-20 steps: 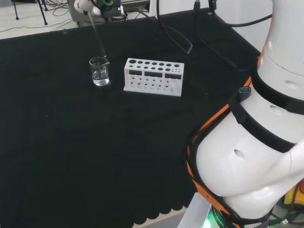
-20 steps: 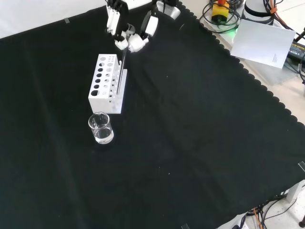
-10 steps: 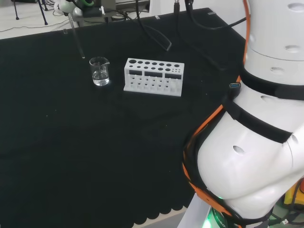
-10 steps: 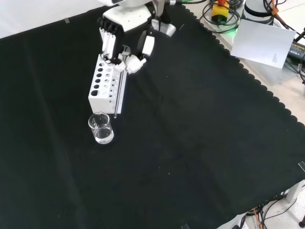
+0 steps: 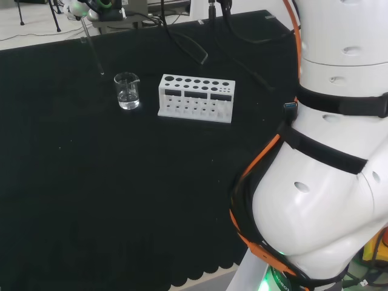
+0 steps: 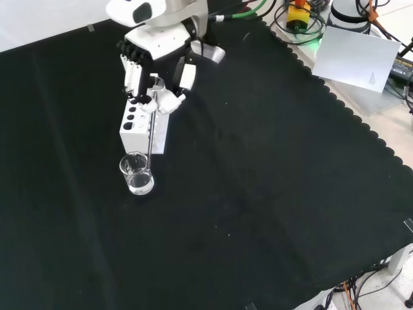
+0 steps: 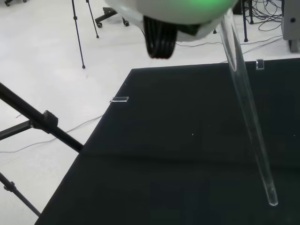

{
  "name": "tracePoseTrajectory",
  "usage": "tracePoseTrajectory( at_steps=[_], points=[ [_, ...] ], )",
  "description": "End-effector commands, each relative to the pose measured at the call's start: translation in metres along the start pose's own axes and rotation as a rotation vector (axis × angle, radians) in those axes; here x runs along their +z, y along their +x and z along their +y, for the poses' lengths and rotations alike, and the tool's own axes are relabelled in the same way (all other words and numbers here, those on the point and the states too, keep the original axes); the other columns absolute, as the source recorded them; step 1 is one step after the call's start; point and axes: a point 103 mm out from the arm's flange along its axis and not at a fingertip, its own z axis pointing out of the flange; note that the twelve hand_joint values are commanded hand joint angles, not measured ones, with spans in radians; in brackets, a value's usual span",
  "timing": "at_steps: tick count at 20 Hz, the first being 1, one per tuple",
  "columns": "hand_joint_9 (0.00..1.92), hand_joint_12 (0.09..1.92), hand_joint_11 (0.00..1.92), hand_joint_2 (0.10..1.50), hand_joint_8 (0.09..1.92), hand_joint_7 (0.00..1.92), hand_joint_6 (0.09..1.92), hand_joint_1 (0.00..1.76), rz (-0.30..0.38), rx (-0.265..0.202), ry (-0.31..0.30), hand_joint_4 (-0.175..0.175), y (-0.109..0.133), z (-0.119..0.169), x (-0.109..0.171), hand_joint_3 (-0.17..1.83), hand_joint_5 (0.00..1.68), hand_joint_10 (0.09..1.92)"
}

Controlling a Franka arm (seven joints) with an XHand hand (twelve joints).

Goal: Stir in the beaker to the left of the white test tube rack with the glass rod.

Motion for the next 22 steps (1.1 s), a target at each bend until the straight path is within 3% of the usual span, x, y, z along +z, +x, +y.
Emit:
tracePoseTrajectory(
  at_steps=[1,22],
  points=[
    [1.64,0.73,1.62,0.7,1.27,1.12,0.7,1.3,-0.001,0.02,-0.001,-0.175,-0.013,0.006,-0.001,0.74,1.11,0.91],
    [1.64,0.73,1.62,0.7,1.27,1.12,0.7,1.3,-0.012,0.089,0.018,-0.175,-0.054,0.016,0.008,0.73,1.12,0.91]
  ],
)
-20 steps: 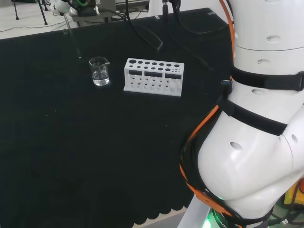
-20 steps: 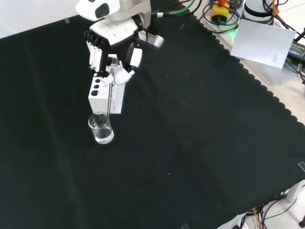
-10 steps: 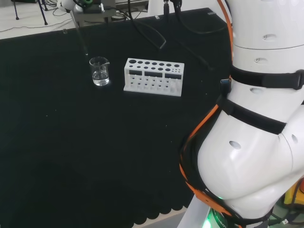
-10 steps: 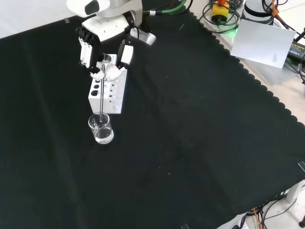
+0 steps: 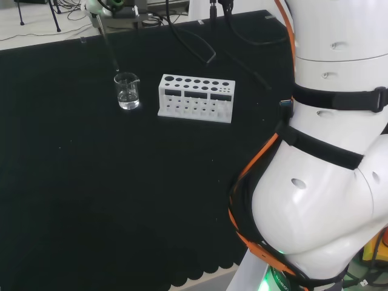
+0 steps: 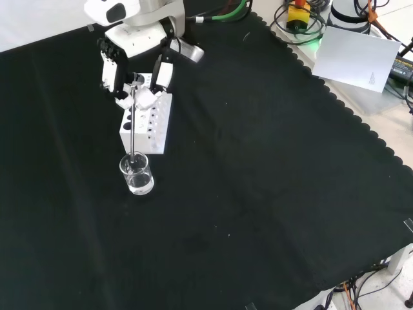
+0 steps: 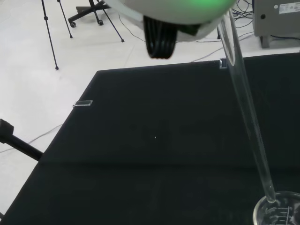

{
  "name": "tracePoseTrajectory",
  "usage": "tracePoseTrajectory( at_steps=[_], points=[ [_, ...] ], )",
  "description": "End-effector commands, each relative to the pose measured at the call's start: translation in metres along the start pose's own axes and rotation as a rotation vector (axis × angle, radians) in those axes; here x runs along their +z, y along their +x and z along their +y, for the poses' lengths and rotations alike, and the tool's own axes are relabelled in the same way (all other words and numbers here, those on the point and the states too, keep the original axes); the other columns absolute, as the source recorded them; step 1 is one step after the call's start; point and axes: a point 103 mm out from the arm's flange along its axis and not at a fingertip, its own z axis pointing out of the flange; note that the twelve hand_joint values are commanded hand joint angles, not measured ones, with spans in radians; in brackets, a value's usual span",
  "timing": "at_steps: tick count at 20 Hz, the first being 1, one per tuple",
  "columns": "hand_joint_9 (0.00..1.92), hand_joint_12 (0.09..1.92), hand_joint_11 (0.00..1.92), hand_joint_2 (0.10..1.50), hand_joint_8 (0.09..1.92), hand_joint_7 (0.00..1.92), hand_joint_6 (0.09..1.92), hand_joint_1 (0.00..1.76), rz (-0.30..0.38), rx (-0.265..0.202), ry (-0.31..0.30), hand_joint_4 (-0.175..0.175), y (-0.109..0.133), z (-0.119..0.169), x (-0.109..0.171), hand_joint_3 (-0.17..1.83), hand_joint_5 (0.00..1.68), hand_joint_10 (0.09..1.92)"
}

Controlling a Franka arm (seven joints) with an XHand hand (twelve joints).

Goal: Stir in the beaker to the left of the white test tube rack with the glass rod.

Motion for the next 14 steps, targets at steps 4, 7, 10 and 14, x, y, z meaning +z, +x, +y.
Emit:
tracePoseTrajectory(
  at_steps=[4,7,10,14],
  points=[
    [1.64,0.73,1.62,0.7,1.27,1.12,0.69,1.3,-0.002,0.018,0.019,-0.175,-0.013,0.004,0.013,0.73,1.12,0.91],
    [1.65,0.73,1.62,0.7,1.27,1.12,0.69,1.3,-0.007,0.018,0.028,-0.175,-0.014,0.004,0.02,0.73,1.12,0.91],
    [1.65,0.73,1.62,0.7,1.27,1.12,0.69,1.3,-0.009,0.02,0.036,-0.175,-0.016,0.006,0.026,0.73,1.12,0.91],
    [1.65,0.73,1.62,0.7,1.27,1.12,0.69,1.3,-0.011,0.024,0.047,-0.175,-0.02,0.007,0.033,0.73,1.12,0.91]
  ],
)
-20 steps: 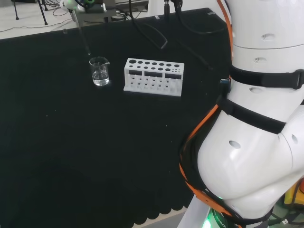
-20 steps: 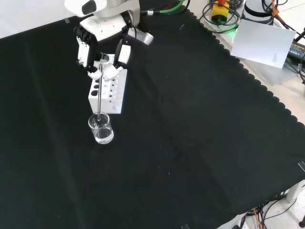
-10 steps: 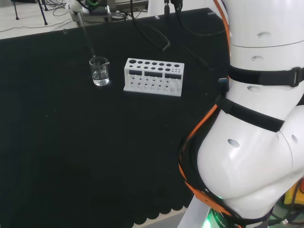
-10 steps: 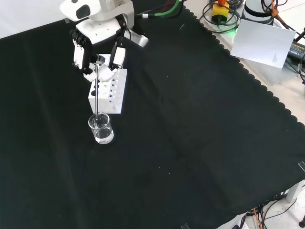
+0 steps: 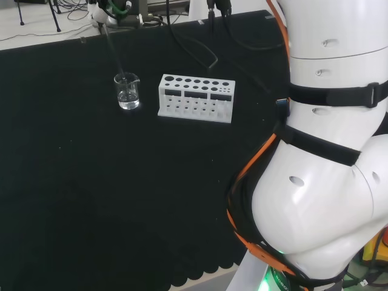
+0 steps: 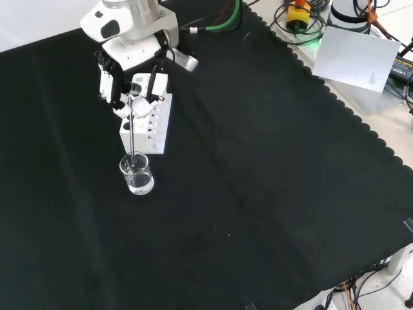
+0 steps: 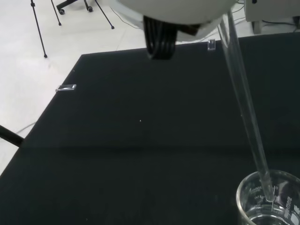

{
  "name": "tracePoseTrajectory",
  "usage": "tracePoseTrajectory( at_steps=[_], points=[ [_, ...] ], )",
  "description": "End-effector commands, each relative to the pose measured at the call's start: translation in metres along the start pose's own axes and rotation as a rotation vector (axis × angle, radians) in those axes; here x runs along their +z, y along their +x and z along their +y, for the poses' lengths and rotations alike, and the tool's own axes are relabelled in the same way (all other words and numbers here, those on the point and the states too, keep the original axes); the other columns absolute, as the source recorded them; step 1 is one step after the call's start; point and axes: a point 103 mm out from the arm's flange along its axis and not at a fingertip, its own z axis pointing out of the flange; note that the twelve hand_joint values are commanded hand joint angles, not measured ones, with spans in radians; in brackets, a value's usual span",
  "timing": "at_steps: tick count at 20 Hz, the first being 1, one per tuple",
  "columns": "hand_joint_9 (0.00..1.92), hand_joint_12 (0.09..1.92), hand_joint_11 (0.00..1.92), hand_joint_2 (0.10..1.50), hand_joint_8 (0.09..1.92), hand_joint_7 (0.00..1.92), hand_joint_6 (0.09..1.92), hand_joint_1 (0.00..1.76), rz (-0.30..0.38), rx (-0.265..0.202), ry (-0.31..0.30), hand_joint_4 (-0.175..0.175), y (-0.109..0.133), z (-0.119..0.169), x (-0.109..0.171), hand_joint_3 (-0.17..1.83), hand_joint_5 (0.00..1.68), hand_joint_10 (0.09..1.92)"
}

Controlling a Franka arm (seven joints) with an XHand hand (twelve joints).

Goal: Stir in the beaker to the left of the white test tube rack with the glass rod.

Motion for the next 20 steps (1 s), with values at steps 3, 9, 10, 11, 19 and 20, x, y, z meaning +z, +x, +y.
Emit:
tracePoseTrajectory(
  at_steps=[3,9,10,11,19,20],
  points=[
    [1.65,0.73,1.62,0.7,1.27,1.12,0.69,1.3,-0.008,0.007,0.019,-0.175,-0.008,0.003,0.013,0.73,1.12,0.9],
    [1.65,0.73,1.62,0.7,1.27,1.12,0.69,1.3,-0.013,0.015,0.038,-0.175,-0.016,0.006,0.025,0.73,1.12,0.9],
    [1.65,0.73,1.62,0.7,1.27,1.12,0.69,1.3,-0.013,0.017,0.043,-0.175,-0.017,0.005,0.027,0.73,1.12,0.9],
    [1.65,0.73,1.62,0.7,1.27,1.12,0.69,1.3,-0.014,0.019,0.048,-0.175,-0.018,0.005,0.028,0.73,1.12,0.9],
    [1.65,0.73,1.62,0.7,1.27,1.12,0.69,1.3,-0.02,0.023,0.069,-0.175,-0.02,-0.006,0.038,0.73,1.12,0.9],
    [1.65,0.73,1.62,0.7,1.27,1.12,0.69,1.3,-0.019,0.021,0.072,-0.175,-0.017,-0.007,0.039,0.73,1.12,0.9]
  ],
)
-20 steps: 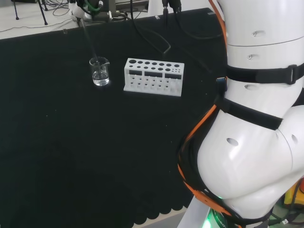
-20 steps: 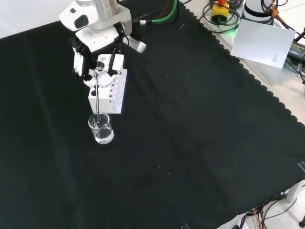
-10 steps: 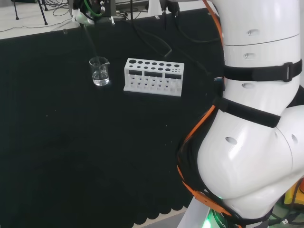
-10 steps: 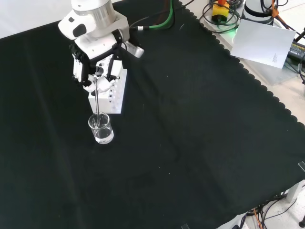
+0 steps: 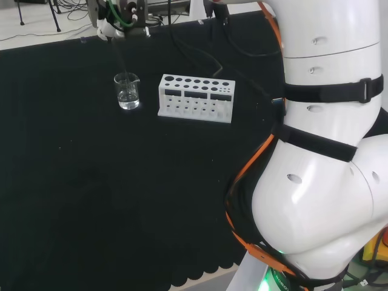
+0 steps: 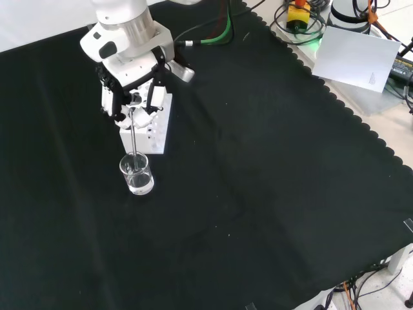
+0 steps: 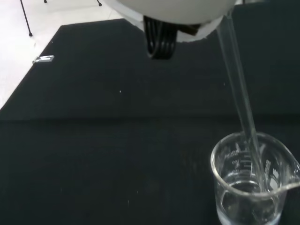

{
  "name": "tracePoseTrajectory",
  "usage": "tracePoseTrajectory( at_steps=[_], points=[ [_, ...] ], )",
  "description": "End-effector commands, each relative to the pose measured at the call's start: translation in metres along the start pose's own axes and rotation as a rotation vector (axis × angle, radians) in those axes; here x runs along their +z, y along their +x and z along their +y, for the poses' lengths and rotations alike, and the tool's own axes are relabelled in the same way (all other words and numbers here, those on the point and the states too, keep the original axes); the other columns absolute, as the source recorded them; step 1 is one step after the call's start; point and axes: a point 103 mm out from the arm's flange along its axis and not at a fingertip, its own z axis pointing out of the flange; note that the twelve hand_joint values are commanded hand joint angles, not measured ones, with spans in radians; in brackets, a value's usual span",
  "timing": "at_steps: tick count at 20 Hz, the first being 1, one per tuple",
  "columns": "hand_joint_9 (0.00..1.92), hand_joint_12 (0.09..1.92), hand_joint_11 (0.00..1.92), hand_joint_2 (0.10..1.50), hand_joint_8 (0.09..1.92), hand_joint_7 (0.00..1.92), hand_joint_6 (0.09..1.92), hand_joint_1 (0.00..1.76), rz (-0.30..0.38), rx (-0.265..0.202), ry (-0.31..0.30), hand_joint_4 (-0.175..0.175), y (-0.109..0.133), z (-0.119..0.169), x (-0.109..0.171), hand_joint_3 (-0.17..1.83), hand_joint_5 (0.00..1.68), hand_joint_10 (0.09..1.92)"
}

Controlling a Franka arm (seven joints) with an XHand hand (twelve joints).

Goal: Stir in the beaker to the left of the white test tube rack with the glass rod.

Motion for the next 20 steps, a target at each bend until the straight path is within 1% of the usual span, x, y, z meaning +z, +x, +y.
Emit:
tracePoseTrajectory(
  at_steps=[1,7,12,16,20],
  points=[
    [1.65,0.73,1.62,0.7,1.27,1.12,0.69,1.3,-0.002,-0.005,0.014,-0.175,0.006,-0.007,0.007,0.73,1.12,0.9],
    [1.65,0.73,1.62,0.7,1.27,1.12,0.68,1.3,-0.004,-0.019,0.022,-0.175,0.018,-0.003,0.014,0.73,1.12,0.9],
    [1.65,0.73,1.62,0.7,1.27,1.12,0.68,1.3,-0.01,-0.028,0.026,-0.175,0.025,0.011,0.019,0.73,1.12,0.9],
    [1.65,0.73,1.62,0.7,1.26,1.12,0.68,1.3,0.008,-0.022,0.026,-0.175,0.019,0.021,0.017,0.73,1.12,0.9],
    [1.65,0.73,1.62,0.7,1.26,1.12,0.68,1.3,0.014,-0.008,0.019,-0.175,0.004,0.028,0.013,0.73,1.12,0.9]
  ],
)
